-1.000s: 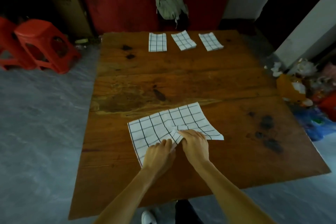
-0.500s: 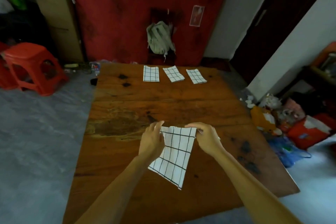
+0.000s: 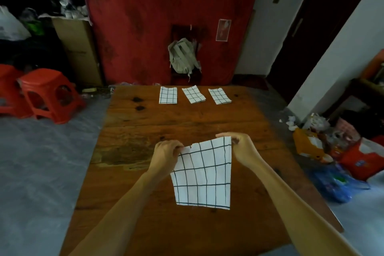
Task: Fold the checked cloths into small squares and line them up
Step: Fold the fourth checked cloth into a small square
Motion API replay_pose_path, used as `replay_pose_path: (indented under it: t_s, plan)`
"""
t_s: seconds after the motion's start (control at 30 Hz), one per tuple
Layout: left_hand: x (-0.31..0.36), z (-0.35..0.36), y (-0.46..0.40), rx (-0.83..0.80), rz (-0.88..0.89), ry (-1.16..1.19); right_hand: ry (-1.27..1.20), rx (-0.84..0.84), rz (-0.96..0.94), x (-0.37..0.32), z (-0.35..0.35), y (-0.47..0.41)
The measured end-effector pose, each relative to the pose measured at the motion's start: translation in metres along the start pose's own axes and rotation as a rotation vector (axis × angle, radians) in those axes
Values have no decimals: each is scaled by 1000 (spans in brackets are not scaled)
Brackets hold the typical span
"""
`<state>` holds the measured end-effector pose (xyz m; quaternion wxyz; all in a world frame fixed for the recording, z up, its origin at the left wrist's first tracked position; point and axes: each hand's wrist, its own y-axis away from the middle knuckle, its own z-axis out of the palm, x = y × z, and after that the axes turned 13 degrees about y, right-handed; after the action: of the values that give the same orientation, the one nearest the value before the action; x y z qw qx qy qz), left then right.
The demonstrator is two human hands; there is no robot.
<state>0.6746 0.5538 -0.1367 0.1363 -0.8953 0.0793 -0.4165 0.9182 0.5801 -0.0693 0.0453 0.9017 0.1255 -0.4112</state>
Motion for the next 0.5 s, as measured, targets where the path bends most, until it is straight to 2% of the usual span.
replay_pose_path:
  t_s: [0.17, 0.3, 0.5]
  plan:
    - [14, 2, -2, 69, -7, -23, -14, 23, -4, 14, -22, -2]
    - [25, 10, 0, 1, -69, 33, -9, -5, -11, 13, -27, -6]
    - [78, 24, -21, -145, 49, 49, 143, -144, -105, -3, -29, -7]
